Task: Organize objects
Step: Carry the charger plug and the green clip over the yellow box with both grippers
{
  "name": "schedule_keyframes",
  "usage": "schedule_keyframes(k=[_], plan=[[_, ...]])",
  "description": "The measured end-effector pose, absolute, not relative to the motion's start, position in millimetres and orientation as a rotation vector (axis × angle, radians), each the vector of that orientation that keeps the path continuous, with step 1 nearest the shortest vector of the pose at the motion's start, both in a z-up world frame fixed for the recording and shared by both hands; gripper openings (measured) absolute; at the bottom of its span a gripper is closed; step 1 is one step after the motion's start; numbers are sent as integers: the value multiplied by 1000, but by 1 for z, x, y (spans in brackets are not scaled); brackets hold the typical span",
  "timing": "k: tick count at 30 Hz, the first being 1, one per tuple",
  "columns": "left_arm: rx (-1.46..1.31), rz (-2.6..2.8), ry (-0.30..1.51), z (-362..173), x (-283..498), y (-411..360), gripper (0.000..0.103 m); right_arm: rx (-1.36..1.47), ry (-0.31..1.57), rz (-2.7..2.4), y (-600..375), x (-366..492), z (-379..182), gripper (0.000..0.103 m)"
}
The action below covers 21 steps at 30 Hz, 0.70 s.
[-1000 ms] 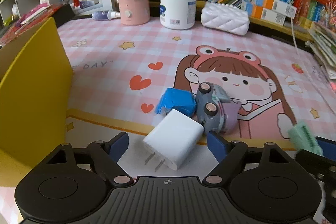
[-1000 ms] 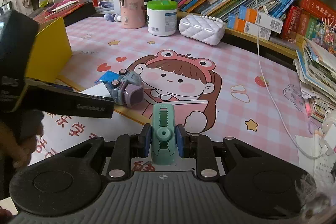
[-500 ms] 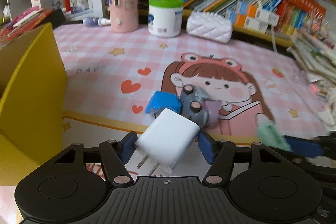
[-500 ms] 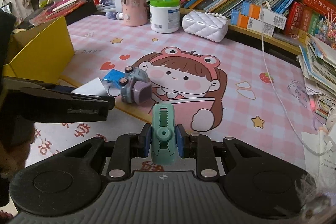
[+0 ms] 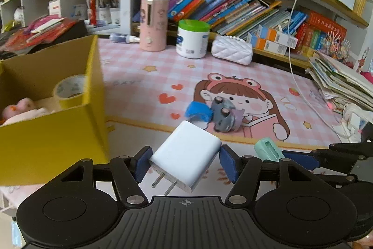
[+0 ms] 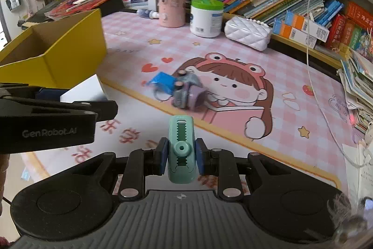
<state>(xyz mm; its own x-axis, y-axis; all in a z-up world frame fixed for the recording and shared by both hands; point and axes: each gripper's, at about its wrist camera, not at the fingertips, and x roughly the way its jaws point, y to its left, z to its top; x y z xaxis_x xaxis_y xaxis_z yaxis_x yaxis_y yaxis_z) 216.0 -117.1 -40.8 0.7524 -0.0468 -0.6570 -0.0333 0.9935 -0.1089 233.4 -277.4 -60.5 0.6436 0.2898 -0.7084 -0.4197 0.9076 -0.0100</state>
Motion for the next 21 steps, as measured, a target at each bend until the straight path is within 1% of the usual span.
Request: schedule_keyframes(k=[21], plan=[[-200,126,670,-25,84,3,62,-235,737,526,-153,124,-43,23]])
